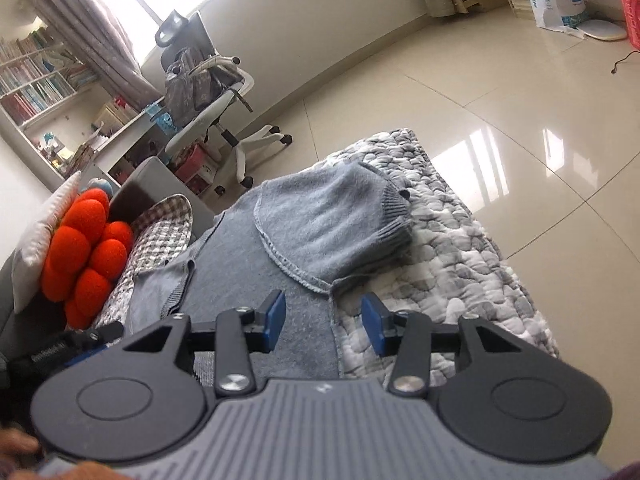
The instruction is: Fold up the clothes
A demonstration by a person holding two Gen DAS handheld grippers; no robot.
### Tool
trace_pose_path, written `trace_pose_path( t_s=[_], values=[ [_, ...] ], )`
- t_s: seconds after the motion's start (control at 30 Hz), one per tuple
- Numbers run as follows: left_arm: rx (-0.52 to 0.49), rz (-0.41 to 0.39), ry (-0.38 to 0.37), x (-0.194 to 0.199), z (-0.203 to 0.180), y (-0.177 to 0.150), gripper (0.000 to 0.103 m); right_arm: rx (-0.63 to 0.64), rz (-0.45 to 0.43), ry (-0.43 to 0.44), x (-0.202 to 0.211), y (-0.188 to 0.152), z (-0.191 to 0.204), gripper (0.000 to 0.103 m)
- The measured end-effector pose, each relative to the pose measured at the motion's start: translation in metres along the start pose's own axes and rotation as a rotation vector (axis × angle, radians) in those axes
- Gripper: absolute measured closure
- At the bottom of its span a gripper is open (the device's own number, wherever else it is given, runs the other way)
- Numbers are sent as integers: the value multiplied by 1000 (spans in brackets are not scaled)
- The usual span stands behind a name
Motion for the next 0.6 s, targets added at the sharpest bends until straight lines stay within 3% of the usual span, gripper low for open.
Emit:
trace_pose_path(
  t_s=[0.17, 0.33, 0.6],
  values=[
    [-23, 23, 26, -9, 4, -10, 22, -6, -1, -6, -3, 2, 0, 56],
    [-41, -14, 39, -4, 4, -7, 22, -54, 6, 40, -3, 2, 1, 56],
    [-50, 78, 58, -28, 6, -25, 21, -61, -29, 8, 7, 9, -9, 56]
  ],
)
Point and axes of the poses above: each gripper's, at about its wrist camera, not at the fingertips, and x roughly against the way its jaws point, z to its left, y to its top, the point moved 6 cm from there along -x, roughly the way its jaws point, and after that the axes turned 2 degrees about y, right-handed, at the moved point
